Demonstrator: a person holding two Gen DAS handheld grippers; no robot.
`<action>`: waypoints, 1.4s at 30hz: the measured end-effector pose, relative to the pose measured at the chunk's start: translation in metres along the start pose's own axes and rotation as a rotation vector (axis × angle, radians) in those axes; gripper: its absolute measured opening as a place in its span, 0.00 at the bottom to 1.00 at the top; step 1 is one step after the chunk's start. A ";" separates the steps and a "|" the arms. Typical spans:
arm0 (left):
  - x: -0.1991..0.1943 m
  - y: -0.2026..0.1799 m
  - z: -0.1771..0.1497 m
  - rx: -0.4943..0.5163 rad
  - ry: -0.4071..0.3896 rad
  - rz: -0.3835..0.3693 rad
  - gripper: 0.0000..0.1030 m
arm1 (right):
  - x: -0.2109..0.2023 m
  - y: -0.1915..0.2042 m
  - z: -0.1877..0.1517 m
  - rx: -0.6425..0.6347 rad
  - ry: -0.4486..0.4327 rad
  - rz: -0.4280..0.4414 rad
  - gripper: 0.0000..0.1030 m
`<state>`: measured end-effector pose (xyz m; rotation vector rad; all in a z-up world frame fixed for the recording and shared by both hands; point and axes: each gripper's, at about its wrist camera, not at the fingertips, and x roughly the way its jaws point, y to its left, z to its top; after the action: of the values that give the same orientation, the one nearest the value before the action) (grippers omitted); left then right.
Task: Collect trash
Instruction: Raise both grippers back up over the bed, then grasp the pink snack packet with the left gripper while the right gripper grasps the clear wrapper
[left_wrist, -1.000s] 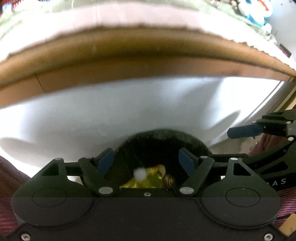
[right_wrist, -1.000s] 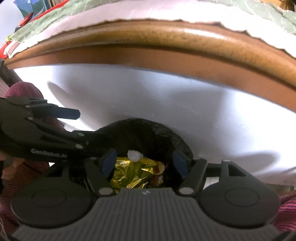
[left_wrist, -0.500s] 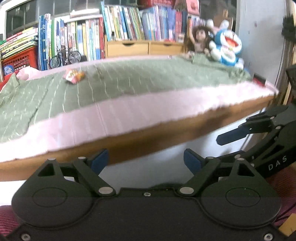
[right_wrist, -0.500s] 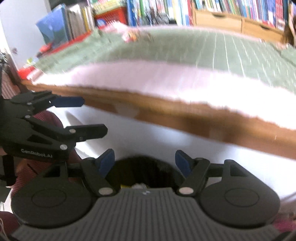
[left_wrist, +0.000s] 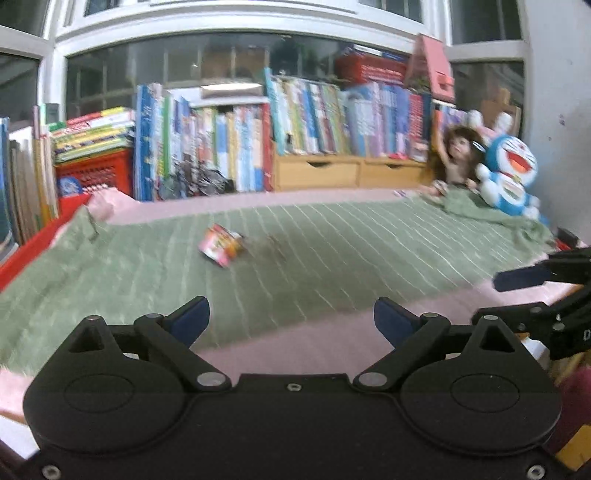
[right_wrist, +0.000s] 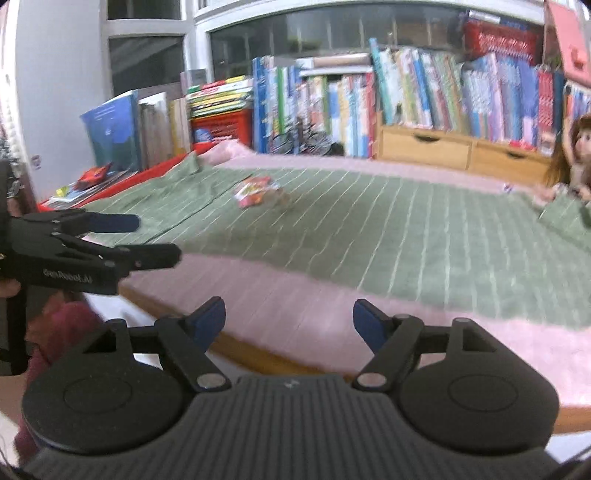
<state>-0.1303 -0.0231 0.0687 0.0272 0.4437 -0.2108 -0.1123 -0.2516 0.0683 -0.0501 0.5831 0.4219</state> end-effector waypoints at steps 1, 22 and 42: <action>0.005 0.005 0.006 -0.011 -0.007 0.016 0.93 | 0.004 -0.001 0.004 0.006 -0.007 -0.013 0.82; 0.206 0.114 0.087 -0.334 0.199 0.019 0.80 | 0.140 0.016 0.085 -0.041 0.045 -0.039 0.82; 0.268 0.132 0.080 -0.392 0.307 -0.039 0.27 | 0.252 0.026 0.109 -0.049 0.181 0.054 0.82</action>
<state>0.1670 0.0476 0.0235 -0.3375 0.7856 -0.1555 0.1238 -0.1165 0.0246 -0.1206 0.7536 0.4872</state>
